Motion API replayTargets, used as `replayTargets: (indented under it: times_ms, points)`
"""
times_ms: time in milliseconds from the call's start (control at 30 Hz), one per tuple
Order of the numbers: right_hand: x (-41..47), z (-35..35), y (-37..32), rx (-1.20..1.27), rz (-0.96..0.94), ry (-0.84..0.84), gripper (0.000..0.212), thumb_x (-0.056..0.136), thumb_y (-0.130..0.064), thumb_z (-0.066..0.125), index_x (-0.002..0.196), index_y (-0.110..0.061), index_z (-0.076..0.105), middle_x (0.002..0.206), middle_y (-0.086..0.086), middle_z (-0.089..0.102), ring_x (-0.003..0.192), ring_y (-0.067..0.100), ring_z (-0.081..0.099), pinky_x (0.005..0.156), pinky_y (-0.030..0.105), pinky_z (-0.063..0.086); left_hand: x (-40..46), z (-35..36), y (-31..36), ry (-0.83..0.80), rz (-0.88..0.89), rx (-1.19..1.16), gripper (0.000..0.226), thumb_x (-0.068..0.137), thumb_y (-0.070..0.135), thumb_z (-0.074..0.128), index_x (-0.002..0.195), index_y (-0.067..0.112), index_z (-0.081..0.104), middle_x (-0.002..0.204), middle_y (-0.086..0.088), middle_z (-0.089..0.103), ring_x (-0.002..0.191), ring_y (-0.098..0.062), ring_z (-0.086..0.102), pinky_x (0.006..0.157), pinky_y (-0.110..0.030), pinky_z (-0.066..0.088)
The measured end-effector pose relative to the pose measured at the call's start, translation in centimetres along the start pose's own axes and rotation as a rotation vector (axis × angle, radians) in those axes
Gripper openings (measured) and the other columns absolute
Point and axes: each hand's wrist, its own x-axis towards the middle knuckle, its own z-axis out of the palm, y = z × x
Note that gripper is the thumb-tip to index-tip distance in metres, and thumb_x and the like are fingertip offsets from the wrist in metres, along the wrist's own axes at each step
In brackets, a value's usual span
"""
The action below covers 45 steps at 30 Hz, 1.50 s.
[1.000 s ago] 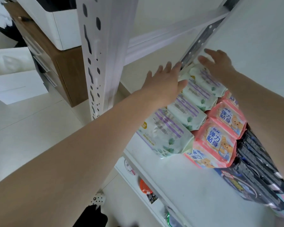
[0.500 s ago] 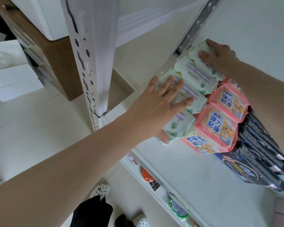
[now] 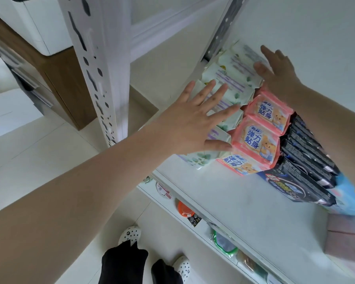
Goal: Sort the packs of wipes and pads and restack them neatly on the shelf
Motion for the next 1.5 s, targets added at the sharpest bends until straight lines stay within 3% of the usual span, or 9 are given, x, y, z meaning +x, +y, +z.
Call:
replayTargets:
  times_ms: [167, 267, 400, 567, 900, 1100, 1300, 1400, 1500]
  points:
    - [-9.4, 0.3, 0.7, -0.116, -0.046, 0.022, 0.088, 0.082, -0.082, 0.012, 0.153, -0.031, 0.022, 0.158, 0.016, 0.024, 0.146, 0.038, 0.017, 0.117, 0.06, 0.014, 0.4, 0.7, -0.7, -0.078, 0.065, 0.039, 0.085, 0.076, 0.074, -0.007, 0.151, 0.034, -0.014, 0.159, -0.006, -0.02, 0.147, -0.027, -0.016, 0.118, -0.053, -0.003]
    - [-13.6, 0.7, 0.6, -0.173, 0.002, 0.012, 0.077, 0.086, -0.073, 0.019, 0.152, -0.035, 0.019, 0.161, 0.014, 0.013, 0.148, 0.037, 0.008, 0.117, 0.055, 0.006, 0.4, 0.3, -0.7, -0.119, 0.086, 0.067, 0.085, 0.076, 0.074, -0.004, 0.15, 0.034, -0.016, 0.159, -0.006, -0.021, 0.147, -0.026, -0.018, 0.118, -0.052, -0.005]
    - [-17.4, 0.2, 2.0, -0.091, 0.204, 0.169, 0.06, 0.1, -0.052, 0.034, 0.154, -0.029, 0.021, 0.161, 0.013, 0.014, 0.149, 0.033, 0.005, 0.119, 0.05, 0.005, 2.2, -1.4, 1.4, -0.081, 0.106, 0.044, 0.077, 0.088, 0.068, 0.007, 0.152, 0.029, -0.014, 0.159, -0.006, -0.02, 0.147, -0.023, -0.018, 0.118, -0.052, -0.007]
    - [-20.4, 1.2, 5.5, -0.105, 0.525, 0.149, 0.066, 0.1, -0.054, 0.028, 0.155, -0.022, 0.013, 0.163, 0.008, 0.003, 0.15, 0.026, -0.002, 0.12, 0.048, 0.0, 7.3, -1.1, 7.3, -0.073, 0.244, -0.026, 0.065, 0.101, 0.049, 0.013, 0.153, 0.018, -0.008, 0.16, -0.004, -0.016, 0.148, -0.019, -0.015, 0.12, -0.046, -0.007]
    - [-20.9, 3.7, 5.6, -0.105, 0.505, 0.057, 0.068, 0.098, -0.06, 0.017, 0.155, -0.027, 0.002, 0.163, 0.003, -0.004, 0.15, 0.019, -0.007, 0.121, 0.045, -0.005, 8.9, 1.0, 9.2, -0.222, 0.265, 0.006, 0.065, 0.101, 0.047, 0.012, 0.152, 0.015, -0.014, 0.159, -0.001, -0.02, 0.147, -0.015, -0.018, 0.12, -0.043, -0.008]
    - [-24.0, 1.8, 6.2, 0.031, 0.506, 0.263, 0.062, 0.101, -0.054, 0.021, 0.155, -0.028, 0.008, 0.163, 0.005, -0.001, 0.15, 0.021, -0.006, 0.12, 0.042, -0.004, 8.7, -0.1, 11.2, -0.141, 0.229, -0.052, 0.065, 0.101, 0.047, 0.016, 0.153, 0.016, -0.007, 0.16, -0.003, -0.016, 0.148, -0.017, -0.013, 0.12, -0.042, -0.006]
    - [-36.0, 1.5, 11.3, 0.103, 0.888, 0.567, 0.054, 0.102, -0.036, 0.038, 0.152, -0.018, 0.028, 0.161, 0.014, 0.014, 0.15, 0.028, 0.009, 0.12, 0.041, 0.008, 6.0, -1.0, 17.5, 0.008, 0.329, -0.176, 0.058, 0.102, 0.036, 0.031, 0.153, 0.015, 0.013, 0.161, -0.007, 0.009, 0.149, -0.022, 0.009, 0.122, -0.039, 0.003]
    - [-39.6, 2.7, 13.5, 0.154, 1.084, 0.503, 0.059, 0.101, -0.036, 0.04, 0.154, -0.02, 0.02, 0.16, 0.02, 0.008, 0.149, 0.032, 0.006, 0.119, 0.041, 0.009, 4.3, 0.2, 20.6, 0.029, 0.353, -0.2, 0.056, 0.102, 0.032, 0.033, 0.153, 0.014, 0.017, 0.16, -0.007, 0.013, 0.149, -0.021, 0.011, 0.122, -0.039, 0.002]
    - [-40.5, 4.4, 14.5, 0.181, 1.031, 0.389, 0.062, 0.101, -0.042, 0.039, 0.155, -0.022, 0.016, 0.159, 0.025, 0.002, 0.148, 0.036, 0.004, 0.118, 0.043, 0.012, 3.3, 1.4, 22.9, 0.029, 0.381, -0.185, 0.056, 0.102, 0.03, 0.034, 0.152, 0.014, 0.018, 0.161, -0.005, 0.014, 0.149, -0.02, 0.01, 0.121, -0.038, 0.0]
